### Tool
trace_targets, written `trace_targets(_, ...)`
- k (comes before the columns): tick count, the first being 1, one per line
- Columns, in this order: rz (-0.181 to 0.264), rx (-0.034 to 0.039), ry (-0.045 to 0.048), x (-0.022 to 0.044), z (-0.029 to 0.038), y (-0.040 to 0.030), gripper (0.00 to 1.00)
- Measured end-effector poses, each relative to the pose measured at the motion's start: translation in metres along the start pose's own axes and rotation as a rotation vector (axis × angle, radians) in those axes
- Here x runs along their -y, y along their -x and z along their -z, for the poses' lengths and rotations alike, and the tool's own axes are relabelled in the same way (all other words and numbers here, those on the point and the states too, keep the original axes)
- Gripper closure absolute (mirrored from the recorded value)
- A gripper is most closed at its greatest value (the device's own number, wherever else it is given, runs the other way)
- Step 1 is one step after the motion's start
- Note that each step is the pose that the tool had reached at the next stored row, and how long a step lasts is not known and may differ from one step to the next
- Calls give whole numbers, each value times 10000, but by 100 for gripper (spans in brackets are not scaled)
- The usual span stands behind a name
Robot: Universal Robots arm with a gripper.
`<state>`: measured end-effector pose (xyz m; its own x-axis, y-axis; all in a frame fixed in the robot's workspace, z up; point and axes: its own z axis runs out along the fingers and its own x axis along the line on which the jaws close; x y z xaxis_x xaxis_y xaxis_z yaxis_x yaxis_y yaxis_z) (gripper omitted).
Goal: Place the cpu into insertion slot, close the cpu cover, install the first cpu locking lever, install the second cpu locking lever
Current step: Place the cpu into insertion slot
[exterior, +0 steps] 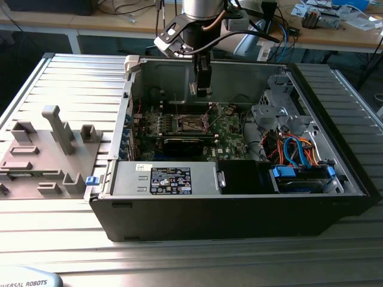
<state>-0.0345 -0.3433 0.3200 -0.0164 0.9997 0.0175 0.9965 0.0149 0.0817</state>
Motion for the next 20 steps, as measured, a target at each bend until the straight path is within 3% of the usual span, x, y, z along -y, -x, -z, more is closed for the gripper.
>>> trace_targets(20, -195, 16, 3, 0, -4, 0, 46)
